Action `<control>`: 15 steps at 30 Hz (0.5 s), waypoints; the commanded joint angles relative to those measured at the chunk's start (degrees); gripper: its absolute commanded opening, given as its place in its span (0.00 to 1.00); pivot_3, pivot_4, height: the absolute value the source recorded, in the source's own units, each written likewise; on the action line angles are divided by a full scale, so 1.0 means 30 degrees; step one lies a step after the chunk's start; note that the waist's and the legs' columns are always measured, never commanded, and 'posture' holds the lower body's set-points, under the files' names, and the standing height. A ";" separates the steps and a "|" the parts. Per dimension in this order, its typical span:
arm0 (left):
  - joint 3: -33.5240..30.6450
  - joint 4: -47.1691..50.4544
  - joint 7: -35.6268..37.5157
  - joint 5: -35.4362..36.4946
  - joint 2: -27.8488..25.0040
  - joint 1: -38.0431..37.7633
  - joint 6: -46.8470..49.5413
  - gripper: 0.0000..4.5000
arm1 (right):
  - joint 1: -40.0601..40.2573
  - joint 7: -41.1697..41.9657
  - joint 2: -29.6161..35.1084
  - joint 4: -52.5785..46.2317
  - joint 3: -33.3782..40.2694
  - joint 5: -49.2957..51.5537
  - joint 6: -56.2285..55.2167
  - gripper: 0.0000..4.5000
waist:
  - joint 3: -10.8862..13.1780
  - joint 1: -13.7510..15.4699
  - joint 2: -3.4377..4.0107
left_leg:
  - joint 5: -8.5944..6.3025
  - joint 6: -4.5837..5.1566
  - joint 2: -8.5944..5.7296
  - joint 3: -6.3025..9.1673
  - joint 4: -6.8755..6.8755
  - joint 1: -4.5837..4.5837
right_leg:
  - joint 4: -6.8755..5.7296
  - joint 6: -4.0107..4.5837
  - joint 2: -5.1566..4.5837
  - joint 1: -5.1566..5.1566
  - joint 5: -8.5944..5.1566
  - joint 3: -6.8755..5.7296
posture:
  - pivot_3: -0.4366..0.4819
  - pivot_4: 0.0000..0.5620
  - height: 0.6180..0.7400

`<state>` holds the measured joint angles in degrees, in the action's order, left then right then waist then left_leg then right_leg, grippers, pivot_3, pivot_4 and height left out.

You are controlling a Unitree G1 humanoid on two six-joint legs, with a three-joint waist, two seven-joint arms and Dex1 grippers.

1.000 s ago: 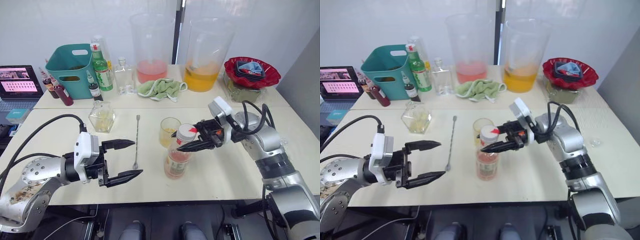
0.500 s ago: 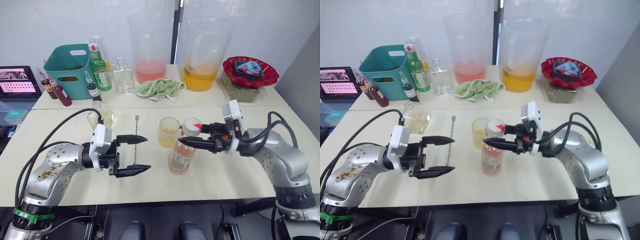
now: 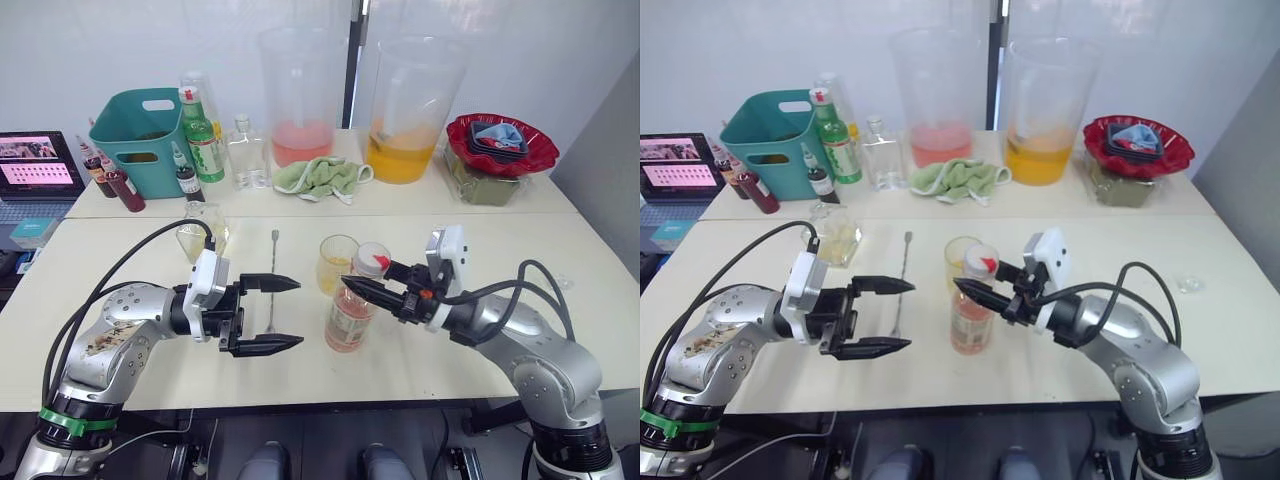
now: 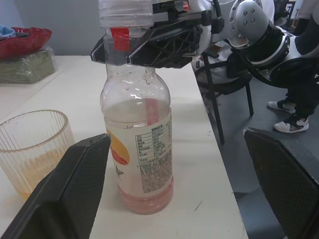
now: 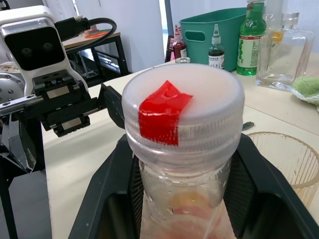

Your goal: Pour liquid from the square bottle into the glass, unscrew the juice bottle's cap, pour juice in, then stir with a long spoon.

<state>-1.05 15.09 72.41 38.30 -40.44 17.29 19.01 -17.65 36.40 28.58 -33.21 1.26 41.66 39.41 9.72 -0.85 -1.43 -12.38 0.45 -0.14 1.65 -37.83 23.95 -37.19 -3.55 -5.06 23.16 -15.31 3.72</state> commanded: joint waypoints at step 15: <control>-0.0879 0.1372 -0.0378 0.0047 -0.0416 -0.1228 -0.0265 1.00 | -0.2571 0.5289 0.2560 0.3115 0.0693 0.0864 -0.1217 0.99 | 0.0000 0.0015 0.0000 | 0.0000 0.0001 0.0004 -0.0010 -0.0004 -0.0003 | 0.0012 0.0000 0.0003 -0.0013 0.0000 -0.0003 | 0.48 0.27 1.00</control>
<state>-2.19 17.30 71.38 38.31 -41.08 13.16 19.01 -24.12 48.81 35.38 -24.22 1.45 43.13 37.63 9.72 -0.81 -1.44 -12.38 0.46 -0.12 1.60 -37.84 23.94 -37.14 -3.55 -5.05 23.12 -15.31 3.71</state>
